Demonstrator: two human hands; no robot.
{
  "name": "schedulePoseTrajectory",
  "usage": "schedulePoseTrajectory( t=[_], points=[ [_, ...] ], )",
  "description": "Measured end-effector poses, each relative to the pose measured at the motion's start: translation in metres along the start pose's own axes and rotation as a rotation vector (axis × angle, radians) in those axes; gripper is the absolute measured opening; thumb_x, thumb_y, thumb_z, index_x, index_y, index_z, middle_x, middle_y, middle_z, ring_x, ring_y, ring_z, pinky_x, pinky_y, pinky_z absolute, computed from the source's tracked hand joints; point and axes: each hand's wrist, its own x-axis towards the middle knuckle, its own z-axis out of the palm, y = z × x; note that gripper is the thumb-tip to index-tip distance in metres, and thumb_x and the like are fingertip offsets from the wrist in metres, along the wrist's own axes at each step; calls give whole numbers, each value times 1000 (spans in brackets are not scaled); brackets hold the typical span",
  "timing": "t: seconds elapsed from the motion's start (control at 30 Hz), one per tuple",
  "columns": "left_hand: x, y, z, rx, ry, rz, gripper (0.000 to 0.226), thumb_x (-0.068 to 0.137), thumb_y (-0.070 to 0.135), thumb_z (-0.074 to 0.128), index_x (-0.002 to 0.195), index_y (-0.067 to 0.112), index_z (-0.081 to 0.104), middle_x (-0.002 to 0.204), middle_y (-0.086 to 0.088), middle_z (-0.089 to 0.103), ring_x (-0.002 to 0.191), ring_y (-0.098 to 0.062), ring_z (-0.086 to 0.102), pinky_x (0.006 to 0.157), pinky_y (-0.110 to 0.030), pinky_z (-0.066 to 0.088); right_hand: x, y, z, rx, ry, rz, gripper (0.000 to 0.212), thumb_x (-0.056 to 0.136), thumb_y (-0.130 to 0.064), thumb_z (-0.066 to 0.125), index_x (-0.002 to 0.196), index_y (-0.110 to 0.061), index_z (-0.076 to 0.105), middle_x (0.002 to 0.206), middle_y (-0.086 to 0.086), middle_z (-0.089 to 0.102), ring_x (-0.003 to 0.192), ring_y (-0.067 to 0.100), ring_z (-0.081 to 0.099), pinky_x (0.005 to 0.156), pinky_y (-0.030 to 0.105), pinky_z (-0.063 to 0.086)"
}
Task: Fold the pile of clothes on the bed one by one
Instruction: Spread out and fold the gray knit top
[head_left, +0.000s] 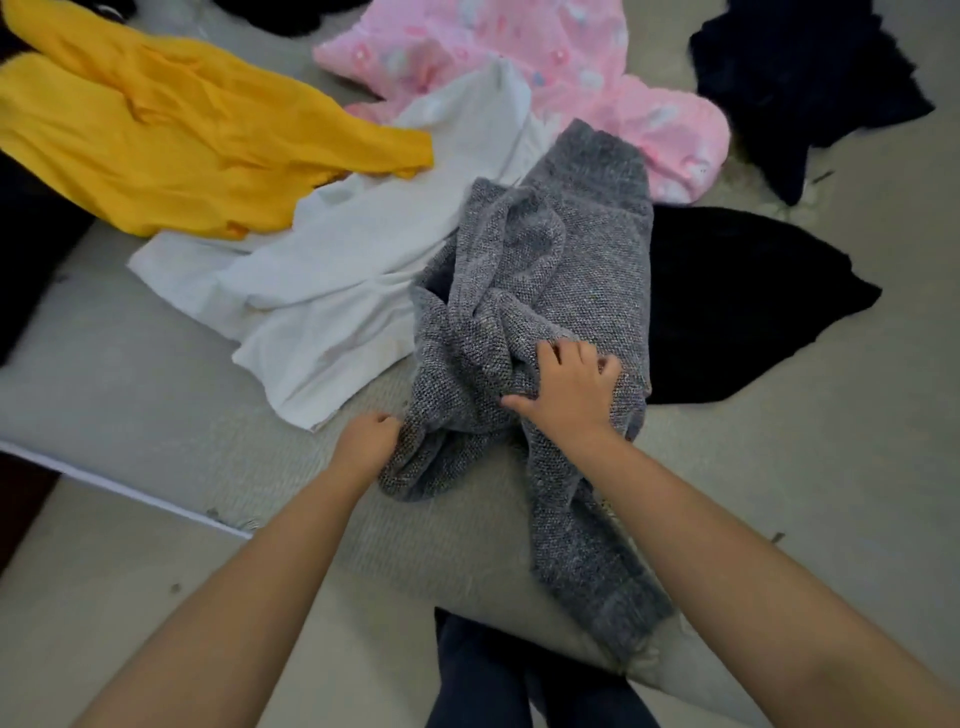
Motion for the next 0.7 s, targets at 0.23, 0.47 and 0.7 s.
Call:
schedulePoseTrajectory(
  t=[0.23, 0.47, 0.7],
  points=[
    [-12, -1, -17, -2, 150, 89, 24, 90, 8, 50, 108, 1, 63, 109, -19, 63, 103, -32, 56, 84, -33, 41, -3, 30, -13, -9, -4, -67, 31, 85, -10, 50, 115, -10, 56, 110, 9, 62, 105, 24, 54, 93, 34, 31],
    [-9, 19, -35, 138, 491, 301, 25, 90, 0, 42, 106, -5, 60, 103, -28, 59, 96, -41, 53, 77, -43, 41, -22, 166, -90, 866, 18, 198, 31, 85, 10, 52, 111, -3, 63, 89, 5, 65, 59, -15, 56, 58, 1, 41],
    [-2, 61, -2, 356, 226, 399, 26, 81, -4, 45, 101, 0, 61, 101, -25, 60, 94, -38, 55, 71, -38, 40, -57, 184, -53, 248, -507, 150, 20, 78, 5, 53, 93, 1, 64, 99, 14, 66, 91, 23, 59, 78, 30, 44]
  ],
)
